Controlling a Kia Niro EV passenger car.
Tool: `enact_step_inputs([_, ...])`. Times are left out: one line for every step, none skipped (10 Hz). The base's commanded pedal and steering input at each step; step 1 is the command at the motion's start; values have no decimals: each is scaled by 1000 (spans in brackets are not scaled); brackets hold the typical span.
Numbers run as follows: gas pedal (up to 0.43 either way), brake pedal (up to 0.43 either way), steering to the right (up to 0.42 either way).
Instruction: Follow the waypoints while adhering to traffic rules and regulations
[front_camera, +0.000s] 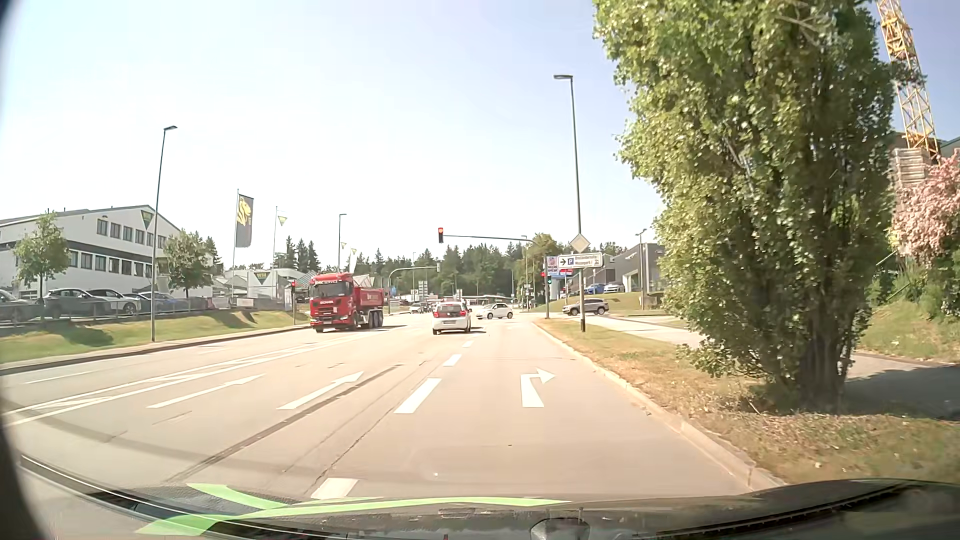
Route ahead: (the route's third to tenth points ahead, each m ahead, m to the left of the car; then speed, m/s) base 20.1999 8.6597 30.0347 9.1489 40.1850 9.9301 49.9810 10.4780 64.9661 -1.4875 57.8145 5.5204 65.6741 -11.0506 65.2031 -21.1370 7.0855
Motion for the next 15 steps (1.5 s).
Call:
enact_step_inputs([130,0,-4])
enact_step_inputs([130,0,-4])
enact_step_inputs([130,0,-4])
enact_step_inputs([130,0,-6])
enact_step_inputs([130,0,-7])
enact_step_inputs([130,0,-8])
enact_step_inputs([130,0,-8])
enact_step_inputs([130,0,-8])
enact_step_inputs([130,0,-8])
enact_step_inputs([118,0,-8])
enact_step_inputs([118,0,-8])
enact_step_inputs([118,0,-8])
enact_step_inputs([118,0,-8])
enact_step_inputs([110,0,-5])
enact_step_inputs([110,0,-1])
